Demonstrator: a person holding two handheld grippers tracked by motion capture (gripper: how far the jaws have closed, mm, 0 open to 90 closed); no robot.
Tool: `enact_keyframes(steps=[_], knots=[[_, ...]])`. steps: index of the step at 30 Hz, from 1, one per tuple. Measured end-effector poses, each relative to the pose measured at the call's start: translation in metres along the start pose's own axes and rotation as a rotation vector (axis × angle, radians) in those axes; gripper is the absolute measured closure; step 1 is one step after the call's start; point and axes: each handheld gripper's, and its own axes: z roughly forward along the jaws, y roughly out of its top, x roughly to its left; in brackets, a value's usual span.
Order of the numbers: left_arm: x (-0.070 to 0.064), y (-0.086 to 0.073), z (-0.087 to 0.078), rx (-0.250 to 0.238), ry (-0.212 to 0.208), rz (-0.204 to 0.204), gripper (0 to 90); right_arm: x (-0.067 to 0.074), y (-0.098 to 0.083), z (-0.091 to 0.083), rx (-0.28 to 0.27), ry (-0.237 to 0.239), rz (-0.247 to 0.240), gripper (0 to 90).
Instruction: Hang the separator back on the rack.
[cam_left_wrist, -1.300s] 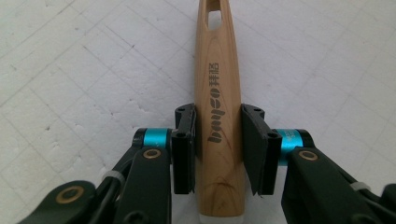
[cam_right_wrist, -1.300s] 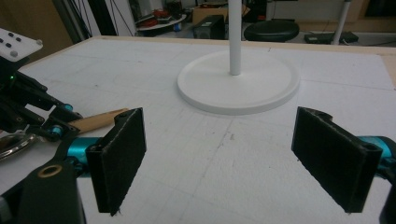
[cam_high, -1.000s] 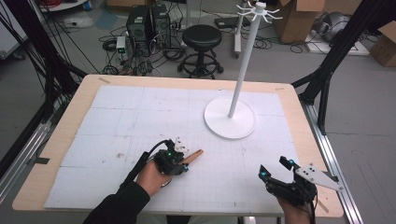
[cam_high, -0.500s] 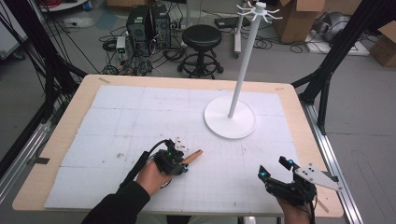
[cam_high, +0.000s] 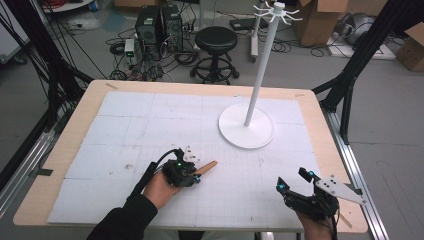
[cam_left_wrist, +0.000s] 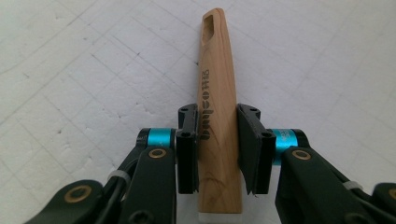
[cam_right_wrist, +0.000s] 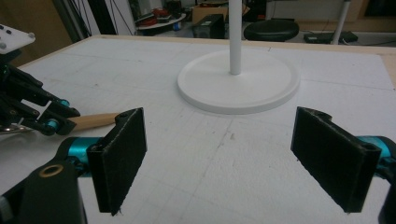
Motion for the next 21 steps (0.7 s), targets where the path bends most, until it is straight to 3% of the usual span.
enact_keyframes(steps=[5,14,16,18,21], knots=[[0.001,0.0,-0.004,-0.013,-0.003,0.005,70.4,0.0,0.0,0.0,0.0,0.0,0.002,16.9],[0.008,-0.001,-0.03,-0.126,-0.019,-0.031,70.4,0.001,0.0,0.001,0.004,0.017,0.003,16.9],[0.011,-0.002,-0.039,-0.169,-0.019,-0.049,70.4,0.001,-0.001,0.002,0.0,0.037,0.01,16.9],[0.015,-0.005,-0.052,-0.222,-0.023,-0.062,70.4,0.002,0.0,0.003,-0.018,0.09,0.029,16.9],[0.017,-0.007,-0.059,-0.259,-0.02,-0.072,70.3,0.004,0.001,0.004,-0.021,0.113,0.033,16.9]])
